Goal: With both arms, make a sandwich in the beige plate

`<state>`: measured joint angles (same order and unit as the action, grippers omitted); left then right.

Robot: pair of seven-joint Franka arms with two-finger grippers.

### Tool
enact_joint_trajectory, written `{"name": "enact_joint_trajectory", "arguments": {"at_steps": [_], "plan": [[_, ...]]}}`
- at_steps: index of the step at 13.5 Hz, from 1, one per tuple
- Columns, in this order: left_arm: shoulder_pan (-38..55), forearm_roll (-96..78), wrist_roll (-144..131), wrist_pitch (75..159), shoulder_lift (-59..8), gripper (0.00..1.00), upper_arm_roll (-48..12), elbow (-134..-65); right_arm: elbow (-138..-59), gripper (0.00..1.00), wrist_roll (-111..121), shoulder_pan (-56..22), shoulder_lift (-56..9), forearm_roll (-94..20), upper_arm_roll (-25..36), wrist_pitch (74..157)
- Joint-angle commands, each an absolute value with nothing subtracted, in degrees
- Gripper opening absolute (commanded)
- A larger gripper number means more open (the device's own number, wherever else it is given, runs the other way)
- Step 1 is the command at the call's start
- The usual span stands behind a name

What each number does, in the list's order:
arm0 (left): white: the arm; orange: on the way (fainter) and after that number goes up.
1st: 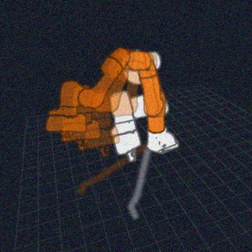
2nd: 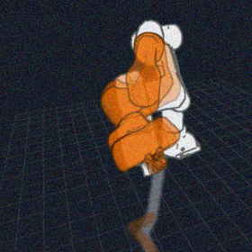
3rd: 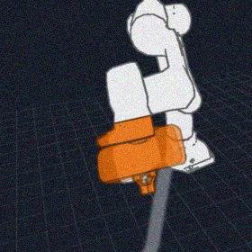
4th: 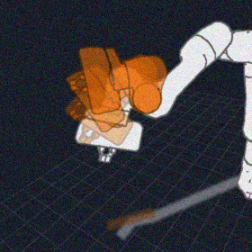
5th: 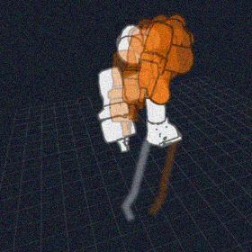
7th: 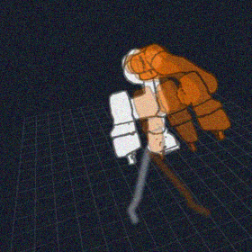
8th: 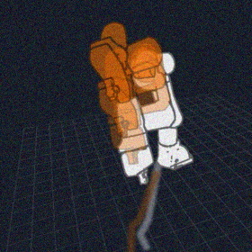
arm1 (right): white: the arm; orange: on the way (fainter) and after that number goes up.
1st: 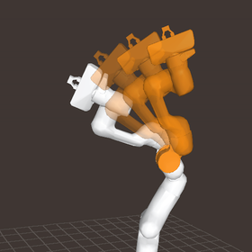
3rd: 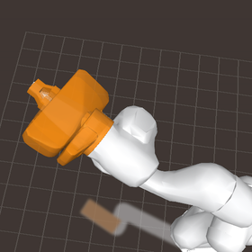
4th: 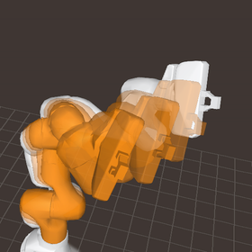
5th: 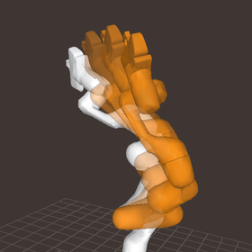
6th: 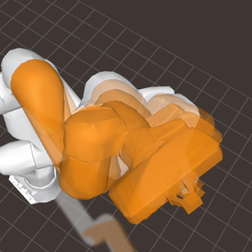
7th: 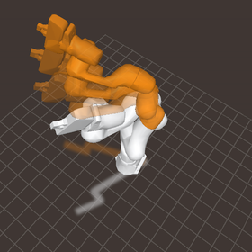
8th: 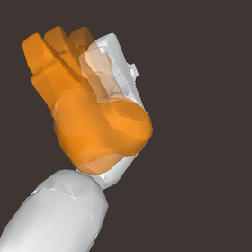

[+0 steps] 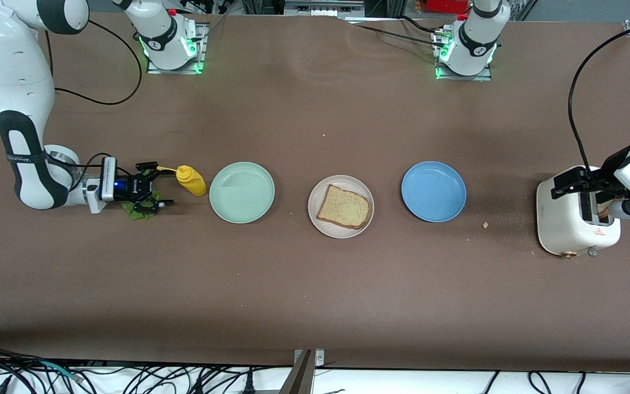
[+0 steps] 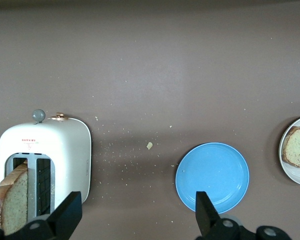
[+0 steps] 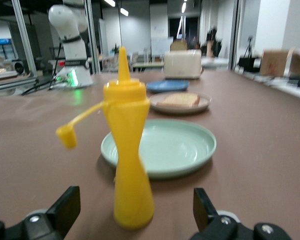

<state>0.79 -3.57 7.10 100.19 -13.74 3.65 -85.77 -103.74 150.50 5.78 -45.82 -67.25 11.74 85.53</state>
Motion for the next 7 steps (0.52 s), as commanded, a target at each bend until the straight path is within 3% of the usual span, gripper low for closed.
{"name": "enact_joint_trajectory", "arguments": {"at_steps": [1,5,7], "plan": [[1.23,-1.67,6.24,99.84,-13.10,1.00,3.60,-86.31,-99.41,1.00,141.27,5.54,-45.80,-62.15,13.35,86.83],[1.23,-1.67,6.15,99.84,-13.10,1.00,3.60,-86.31,-99.14,1.00,130.03,5.28,-44.22,-58.19,15.64,88.24],[1.23,-1.67,6.15,99.84,-13.10,1.00,3.60,-86.31,-97.05,1.00,119.06,3.70,-40.19,-52.77,16.26,89.81]]}}
